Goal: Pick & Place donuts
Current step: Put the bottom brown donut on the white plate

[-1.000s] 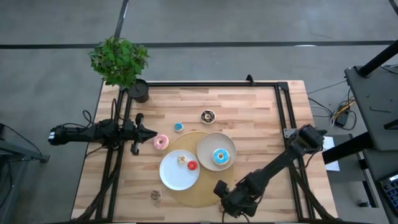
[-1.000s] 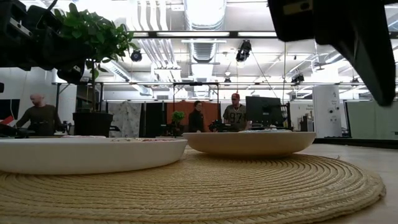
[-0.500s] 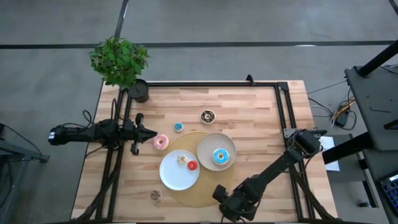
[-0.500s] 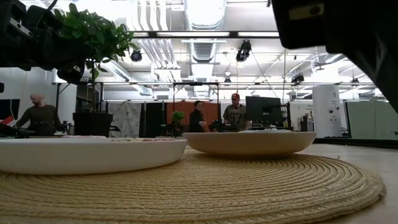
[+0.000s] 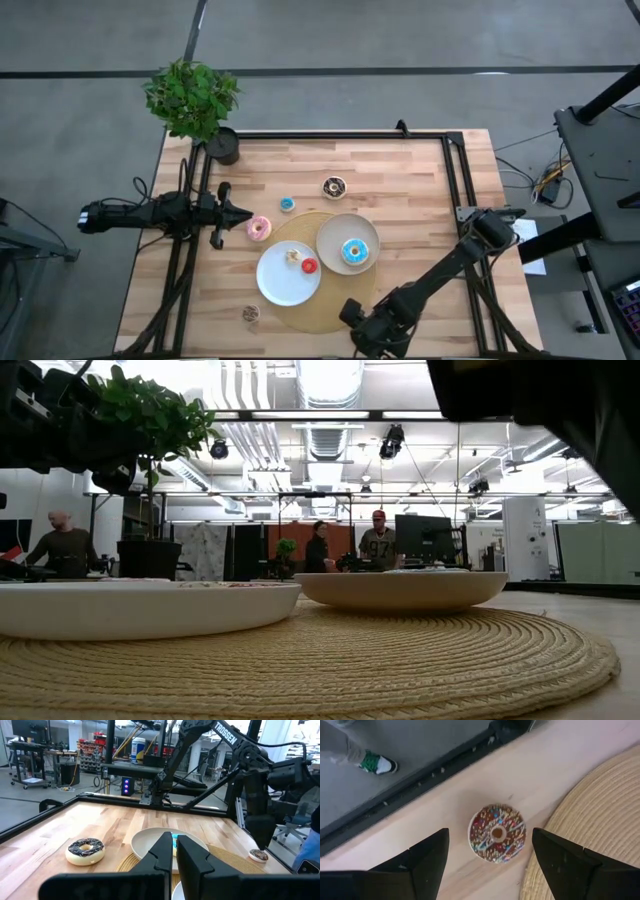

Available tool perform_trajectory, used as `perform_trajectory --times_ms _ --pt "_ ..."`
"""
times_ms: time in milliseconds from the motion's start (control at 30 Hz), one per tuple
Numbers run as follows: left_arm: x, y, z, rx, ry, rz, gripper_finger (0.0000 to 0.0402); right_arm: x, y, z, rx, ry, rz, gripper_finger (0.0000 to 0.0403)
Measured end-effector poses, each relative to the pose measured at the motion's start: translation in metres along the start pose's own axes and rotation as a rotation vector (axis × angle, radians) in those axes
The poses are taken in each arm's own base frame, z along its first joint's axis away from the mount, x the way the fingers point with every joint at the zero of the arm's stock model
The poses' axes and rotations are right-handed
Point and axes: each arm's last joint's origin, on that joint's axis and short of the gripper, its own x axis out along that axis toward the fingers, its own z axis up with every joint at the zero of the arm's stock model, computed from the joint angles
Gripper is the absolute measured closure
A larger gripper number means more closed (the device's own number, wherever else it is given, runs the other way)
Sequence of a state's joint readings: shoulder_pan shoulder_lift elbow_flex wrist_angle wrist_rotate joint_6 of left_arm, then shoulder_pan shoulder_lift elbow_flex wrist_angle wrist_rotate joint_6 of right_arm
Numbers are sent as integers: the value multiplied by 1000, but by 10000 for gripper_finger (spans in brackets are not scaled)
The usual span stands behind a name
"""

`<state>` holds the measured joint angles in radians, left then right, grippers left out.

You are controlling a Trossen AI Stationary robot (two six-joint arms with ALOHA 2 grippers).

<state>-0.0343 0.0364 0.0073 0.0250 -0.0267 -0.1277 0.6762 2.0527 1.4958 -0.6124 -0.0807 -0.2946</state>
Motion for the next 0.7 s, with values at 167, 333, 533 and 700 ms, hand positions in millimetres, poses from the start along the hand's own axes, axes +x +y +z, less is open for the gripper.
perform_trajectory --times_ms 167,333,533,700 --pt "0 0 0 0 0 0 402 11 -3 -3 16 53 12 126" --pt "0 0 0 0 0 0 402 15 -5 -4 23 60 12 126" --pt "0 0 0 0 0 0 402 19 -6 -5 25 65 13 126" --pt "0 0 0 0 0 0 402 24 -8 -5 28 59 9 126"
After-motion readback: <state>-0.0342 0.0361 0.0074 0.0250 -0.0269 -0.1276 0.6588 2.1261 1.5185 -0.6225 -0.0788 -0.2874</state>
